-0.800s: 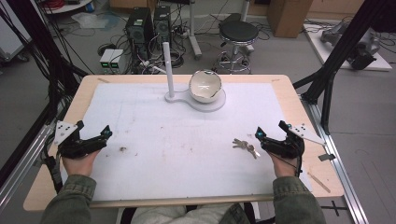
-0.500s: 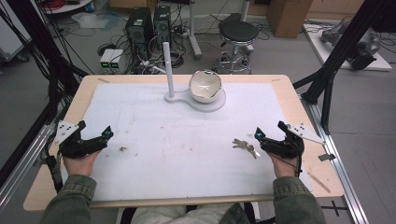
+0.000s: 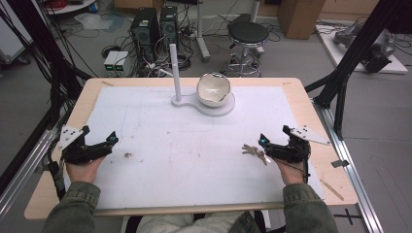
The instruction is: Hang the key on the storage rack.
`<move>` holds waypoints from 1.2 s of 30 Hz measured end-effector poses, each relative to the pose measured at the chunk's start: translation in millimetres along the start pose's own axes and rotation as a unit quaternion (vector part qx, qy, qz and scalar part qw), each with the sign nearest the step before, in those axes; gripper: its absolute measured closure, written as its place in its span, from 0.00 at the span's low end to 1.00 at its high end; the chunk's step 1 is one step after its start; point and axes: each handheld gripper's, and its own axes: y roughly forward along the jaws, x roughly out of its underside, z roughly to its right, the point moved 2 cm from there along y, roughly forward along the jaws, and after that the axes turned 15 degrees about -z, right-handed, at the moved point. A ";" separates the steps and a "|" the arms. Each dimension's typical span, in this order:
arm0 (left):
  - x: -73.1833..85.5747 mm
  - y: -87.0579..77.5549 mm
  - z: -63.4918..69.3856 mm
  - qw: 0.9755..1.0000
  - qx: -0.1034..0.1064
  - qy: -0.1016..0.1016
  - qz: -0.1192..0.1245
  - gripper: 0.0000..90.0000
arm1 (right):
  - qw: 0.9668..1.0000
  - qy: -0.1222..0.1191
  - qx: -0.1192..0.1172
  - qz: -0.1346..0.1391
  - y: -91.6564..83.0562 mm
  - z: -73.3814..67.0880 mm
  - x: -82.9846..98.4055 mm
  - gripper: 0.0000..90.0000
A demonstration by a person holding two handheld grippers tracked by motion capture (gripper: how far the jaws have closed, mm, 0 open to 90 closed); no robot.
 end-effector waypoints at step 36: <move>2.1 1.8 2.6 1.000 0.004 0.004 -0.012 0.02 | 0.969 -0.121 -0.075 -0.203 58.8 -16.7 -20.6 0.02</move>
